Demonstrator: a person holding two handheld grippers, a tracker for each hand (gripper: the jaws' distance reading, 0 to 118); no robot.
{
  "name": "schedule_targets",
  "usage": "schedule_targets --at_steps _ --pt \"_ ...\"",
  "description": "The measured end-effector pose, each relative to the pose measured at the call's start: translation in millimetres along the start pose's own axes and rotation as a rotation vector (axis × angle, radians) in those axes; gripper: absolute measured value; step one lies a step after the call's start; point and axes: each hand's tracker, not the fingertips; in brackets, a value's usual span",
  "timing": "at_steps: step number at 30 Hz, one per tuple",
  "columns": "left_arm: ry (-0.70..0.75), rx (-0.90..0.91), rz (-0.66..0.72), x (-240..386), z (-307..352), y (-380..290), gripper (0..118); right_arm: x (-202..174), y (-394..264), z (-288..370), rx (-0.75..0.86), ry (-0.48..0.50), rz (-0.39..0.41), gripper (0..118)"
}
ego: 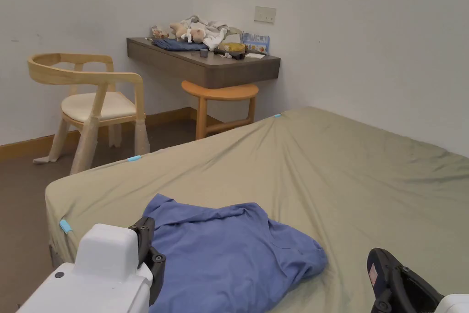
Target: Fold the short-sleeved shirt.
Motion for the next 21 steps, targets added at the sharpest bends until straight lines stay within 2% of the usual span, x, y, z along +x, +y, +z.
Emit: schedule_targets --at_steps 5,8,12,13,14,16,17,19,21 --pt "-0.147 -0.054 -0.012 21.2 -51.0 -15.6 0 18.8 -9.7 -9.0 -0.047 -0.058 -0.044 0" --pt "-0.201 -0.102 -0.033 36.1 -94.6 -28.9 0 31.8 -13.8 -12.7 -0.072 -0.092 -0.037 0" --pt "-0.312 -0.206 0.035 49.6 -155.9 -46.8 0 49.5 -19.4 -18.8 -0.095 -0.132 -0.037 0" --pt "-0.299 -0.232 0.047 53.6 -172.6 -52.0 13 54.8 -20.9 -20.9 -0.101 -0.137 -0.048 0" --pt "-0.273 -0.259 0.054 58.2 -189.9 -58.4 40 59.8 -22.4 -22.9 -0.107 -0.139 -0.065 0" --pt "-0.241 -0.308 0.045 65.2 -218.8 -71.8 106 68.6 -26.7 -27.6 -0.123 -0.131 -0.086 0" --pt "-0.238 -0.296 0.041 68.2 -231.0 -79.6 115 72.2 -29.8 -30.8 -0.132 -0.133 -0.089 0" --pt "-0.246 -0.309 0.04 72.6 -254.0 -94.7 116 77.7 -36.1 -37.4 -0.173 -0.148 -0.077 0" --pt "-0.269 -0.403 0.044 77.0 -278.9 -109.8 116 80.0 -42.6 -42.8 -0.204 -0.165 -0.048 0"
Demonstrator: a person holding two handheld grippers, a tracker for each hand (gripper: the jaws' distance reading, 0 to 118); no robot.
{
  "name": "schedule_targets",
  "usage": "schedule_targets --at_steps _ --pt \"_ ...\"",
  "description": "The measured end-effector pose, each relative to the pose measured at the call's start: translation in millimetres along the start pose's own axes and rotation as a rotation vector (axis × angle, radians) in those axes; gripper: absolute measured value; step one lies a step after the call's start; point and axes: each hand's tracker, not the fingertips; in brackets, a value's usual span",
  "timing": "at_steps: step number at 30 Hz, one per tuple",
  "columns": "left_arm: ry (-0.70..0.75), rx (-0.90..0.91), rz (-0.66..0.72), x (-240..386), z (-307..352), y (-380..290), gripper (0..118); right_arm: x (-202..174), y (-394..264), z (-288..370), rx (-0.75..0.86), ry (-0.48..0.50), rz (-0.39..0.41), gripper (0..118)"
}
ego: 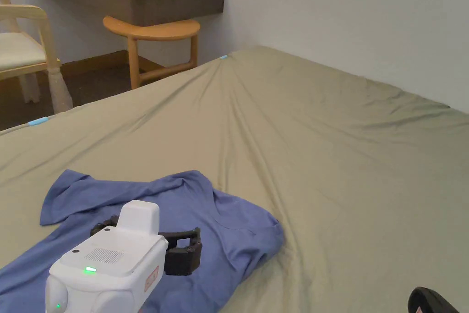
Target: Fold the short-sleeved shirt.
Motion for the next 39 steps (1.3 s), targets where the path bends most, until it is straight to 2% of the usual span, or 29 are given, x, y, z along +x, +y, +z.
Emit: schedule_targets --at_steps 4,6,8,10,11,12,13,14,17,20,22,25,30,32,36,37,38,39 --pt "-0.032 -0.213 0.091 -13.0 -53.8 -11.7 116 1.7 -6.7 -13.0 -0.041 0.007 0.014 0" --pt "-0.028 -0.316 0.124 -18.9 -71.7 -15.6 109 0.8 -7.9 -18.0 -0.058 0.02 0.019 0" --pt "-0.012 -0.261 0.078 -12.4 -67.1 -6.7 105 -1.1 -8.7 -22.9 -0.072 0.027 0.036 0" --pt "0.035 -0.272 0.017 -6.3 -65.7 -4.4 79 -2.1 -9.8 -26.9 -0.079 0.03 0.041 0" --pt "0.089 -0.25 -0.027 -2.6 -63.1 -4.7 73 -2.2 -10.5 -28.6 -0.083 0.031 0.036 0" --pt "0.063 -0.238 -0.019 -1.4 -60.3 -4.0 65 -2.0 -11.0 -29.4 -0.085 0.031 0.029 0" --pt "0.047 -0.238 -0.001 -0.8 -57.8 -3.1 26 -1.6 -11.4 -27.0 -0.087 0.032 0.02 0" --pt "0.065 -0.242 0.011 1.3 -54.7 -2.2 2 -0.7 -12.2 -25.1 -0.087 0.031 0.013 0" --pt "0.063 -0.232 0.029 1.2 -49.6 1.2 1 3.2 -12.1 -18.3 -0.09 0.019 0.007 0" --pt "-0.012 -0.163 0.203 -6.4 -29.7 17.7 1 11.9 -10.6 -9.0 -0.091 -0.016 0.012 0" --pt "-0.009 -0.109 0.262 -9.3 -16.1 30.9 1 19.4 -8.4 -3.4 -0.089 -0.047 -0.003 0" --pt "0.005 -0.081 0.254 -0.8 -1.7 49.6 1 34.3 -7.6 13.2 -0.069 -0.091 -0.046 0" --pt "-0.045 -0.052 0.229 53.9 4.1 60.8 1 54.4 -10.0 49.9 -0.045 -0.173 -0.072 0" --pt "-0.111 -0.06 0.24 84.9 2.7 59.8 1 64.1 -12.1 68.6 -0.043 -0.21 -0.076 0" --pt "-0.232 -0.071 0.206 156.6 4.1 56.2 1 86.0 -14.7 106.6 -0.052 -0.339 -0.074 0" --pt "-0.276 -0.07 0.208 173.3 7.1 56.2 1 81.9 -14.1 92.9 -0.053 -0.375 -0.077 0" --pt "-0.328 -0.069 0.209 191.9 12.0 57.3 1 81.0 -23.7 153.4 -0.056 -0.412 -0.081 1" --pt "-0.376 -0.07 0.21 207.6 16.3 57.8 1 86.0 -24.1 163.0 -0.055 -0.439 -0.087 1"
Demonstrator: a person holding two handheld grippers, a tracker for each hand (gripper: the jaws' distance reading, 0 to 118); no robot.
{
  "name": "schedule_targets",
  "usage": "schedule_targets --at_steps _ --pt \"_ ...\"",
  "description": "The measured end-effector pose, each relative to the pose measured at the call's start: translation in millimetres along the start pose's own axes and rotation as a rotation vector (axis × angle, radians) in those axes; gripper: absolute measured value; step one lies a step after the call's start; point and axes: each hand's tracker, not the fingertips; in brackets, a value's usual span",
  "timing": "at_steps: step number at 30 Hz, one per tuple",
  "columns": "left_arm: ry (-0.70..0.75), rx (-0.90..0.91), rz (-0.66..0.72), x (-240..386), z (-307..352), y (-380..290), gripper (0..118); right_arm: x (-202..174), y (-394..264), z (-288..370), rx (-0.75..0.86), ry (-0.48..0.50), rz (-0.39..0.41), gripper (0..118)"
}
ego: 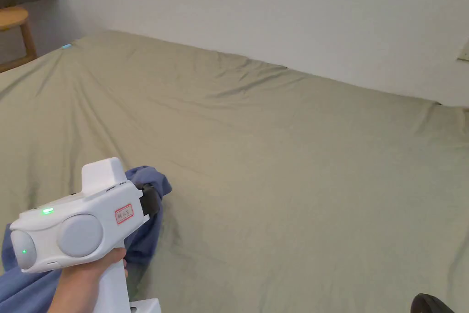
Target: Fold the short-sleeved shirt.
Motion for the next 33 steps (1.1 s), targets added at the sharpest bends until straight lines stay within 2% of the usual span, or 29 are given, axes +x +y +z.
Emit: schedule_targets --at_steps 3,8,14,18,20,23,26,27,28,30,31,33 --pt "-0.19 -0.017 -0.008 58.0 3.5 -11.4 1 24.5 -1.5 20.3 0.017 -0.075 -0.037 1" --pt "-0.444 -0.086 -0.103 147.1 22.8 -41.7 1 48.5 -4.4 43.3 0.037 -0.163 -0.062 1" --pt "-0.694 -0.213 -0.237 224.8 69.3 -107.9 1 64.0 -10.5 58.8 0.056 -0.178 -0.116 1" --pt "-0.761 -0.285 -0.422 256.4 90.0 -164.7 1 68.9 -17.7 62.6 0.048 -0.194 -0.126 1" --pt "-0.731 -0.338 -0.503 265.6 88.8 -196.3 1 71.1 -20.8 64.2 0.038 -0.196 -0.134 1" --pt "-0.66 -0.484 -0.537 267.8 65.0 -240.7 1 73.5 -25.3 67.3 0.022 -0.202 -0.139 1" --pt "-0.615 -0.528 -0.571 271.3 54.8 -270.1 3 77.9 -30.4 68.7 0.001 -0.21 -0.149 1" --pt "-0.605 -0.518 -0.587 269.3 50.7 -275.3 8 79.2 -31.3 69.0 -0.003 -0.215 -0.152 1" --pt "-0.604 -0.511 -0.603 268.0 50.9 -276.8 32 80.7 -31.8 69.3 -0.008 -0.22 -0.153 1" --pt "-0.593 -0.508 -0.618 261.9 54.3 -272.0 88 83.1 -32.0 70.1 -0.011 -0.227 -0.155 1" --pt "-0.596 -0.513 -0.619 256.2 56.8 -266.2 103 83.1 -31.6 70.3 -0.009 -0.231 -0.152 1" --pt "-0.648 -0.482 -0.575 232.7 73.7 -240.5 110 82.5 -29.6 70.7 0.002 -0.242 -0.137 1"
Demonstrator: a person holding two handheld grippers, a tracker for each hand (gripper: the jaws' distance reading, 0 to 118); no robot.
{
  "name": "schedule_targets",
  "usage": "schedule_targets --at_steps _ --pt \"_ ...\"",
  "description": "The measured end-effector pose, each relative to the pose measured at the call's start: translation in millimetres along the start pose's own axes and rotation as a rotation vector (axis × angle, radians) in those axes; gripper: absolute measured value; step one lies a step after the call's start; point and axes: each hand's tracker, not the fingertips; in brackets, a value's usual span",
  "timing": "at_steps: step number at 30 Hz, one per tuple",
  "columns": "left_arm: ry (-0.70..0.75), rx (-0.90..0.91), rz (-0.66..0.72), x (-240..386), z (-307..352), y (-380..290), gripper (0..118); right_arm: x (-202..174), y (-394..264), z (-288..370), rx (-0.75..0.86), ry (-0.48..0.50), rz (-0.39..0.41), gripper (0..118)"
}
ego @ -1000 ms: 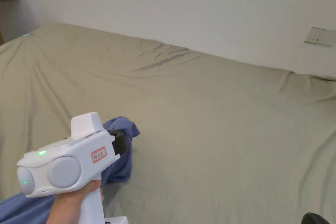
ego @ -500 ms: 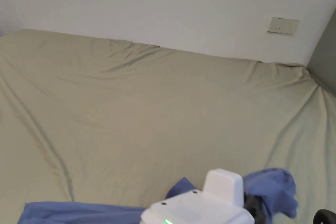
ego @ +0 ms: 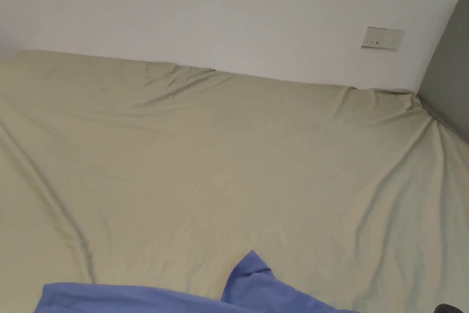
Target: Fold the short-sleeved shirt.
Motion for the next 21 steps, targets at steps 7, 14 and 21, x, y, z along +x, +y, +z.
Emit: schedule_targets --at_steps 7,14,21 --pt "0.344 0.294 0.118 -44.7 148.6 -12.3 1 -14.1 0.4 0.1 0.042 0.078 -0.025 1" --pt "0.758 0.284 0.176 -69.3 240.4 -76.0 0 -31.3 -19.5 5.8 -0.024 0.131 0.01 1" --pt "0.813 0.239 0.293 -111.0 257.5 -98.8 0 -42.4 -25.4 -5.5 -0.087 0.134 0.042 1"
